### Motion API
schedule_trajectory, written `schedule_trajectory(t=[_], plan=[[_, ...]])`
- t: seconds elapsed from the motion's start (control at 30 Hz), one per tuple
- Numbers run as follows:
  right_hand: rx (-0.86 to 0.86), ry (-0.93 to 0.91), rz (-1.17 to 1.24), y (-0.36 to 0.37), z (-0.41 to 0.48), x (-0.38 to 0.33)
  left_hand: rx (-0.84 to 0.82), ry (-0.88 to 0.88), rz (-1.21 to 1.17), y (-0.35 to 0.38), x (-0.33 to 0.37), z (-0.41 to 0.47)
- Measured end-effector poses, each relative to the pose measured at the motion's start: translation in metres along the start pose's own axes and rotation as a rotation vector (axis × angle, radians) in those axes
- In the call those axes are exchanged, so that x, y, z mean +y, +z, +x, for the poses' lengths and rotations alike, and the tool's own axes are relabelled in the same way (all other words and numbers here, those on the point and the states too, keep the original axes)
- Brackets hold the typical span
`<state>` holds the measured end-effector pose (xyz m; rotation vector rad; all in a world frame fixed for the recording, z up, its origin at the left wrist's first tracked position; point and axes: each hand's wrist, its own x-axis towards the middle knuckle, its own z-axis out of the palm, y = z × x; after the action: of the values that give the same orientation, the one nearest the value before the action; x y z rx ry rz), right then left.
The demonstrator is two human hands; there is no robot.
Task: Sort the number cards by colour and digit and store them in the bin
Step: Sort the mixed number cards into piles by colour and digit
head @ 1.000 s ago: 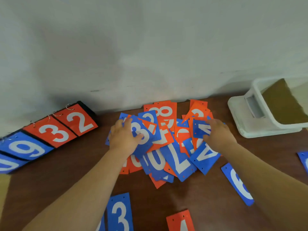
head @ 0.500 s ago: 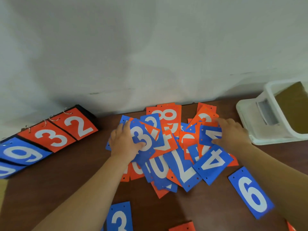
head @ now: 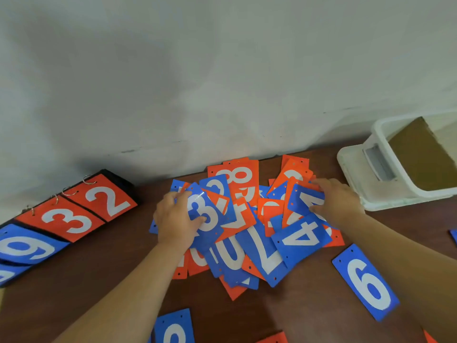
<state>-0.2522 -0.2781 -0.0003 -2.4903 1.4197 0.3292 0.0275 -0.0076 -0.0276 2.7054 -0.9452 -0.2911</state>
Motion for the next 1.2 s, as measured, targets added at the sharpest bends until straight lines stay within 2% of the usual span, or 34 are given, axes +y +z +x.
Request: schedule_trajectory(t=[0.13,0.27,0.5,0.63,0.77,0.87,0.93,1.07,1.2], plan=[[-0.095,0.015,0.167,0.002,0.004,0.006,-0.024,-0.002,-0.179,0.0,0.004,-0.006],[-0.091,0.052,0.19,0.0,0.003,0.017,-0.04,-0.058,-0.342,-0.016,0.016,-0.004],[0.066,0.03,0.089,-0.02,-0.029,0.031,-0.007,-0.236,-0.761,-0.063,0.048,-0.035],[0.203,-0.049,0.003,-0.036,-0.047,0.041,-0.032,-0.262,-0.806,-0.074,0.067,-0.076],[0.268,-0.108,0.177,-0.061,-0.078,0.058,0.002,-0.318,-0.782,-0.078,0.088,-0.132],[0.245,-0.095,0.56,-0.063,-0.12,0.076,0.037,-0.341,-0.779,-0.067,0.097,-0.185],[0.189,-0.08,0.681,-0.049,-0.152,0.092,0.052,-0.403,-0.776,-0.053,0.099,-0.224],[-0.005,0.014,0.747,-0.002,-0.203,0.119,0.068,-0.621,-0.834,-0.026,0.11,-0.294],[-0.159,-0.034,0.711,0.017,-0.226,0.121,0.078,-0.633,-0.869,-0.023,0.119,-0.333]])
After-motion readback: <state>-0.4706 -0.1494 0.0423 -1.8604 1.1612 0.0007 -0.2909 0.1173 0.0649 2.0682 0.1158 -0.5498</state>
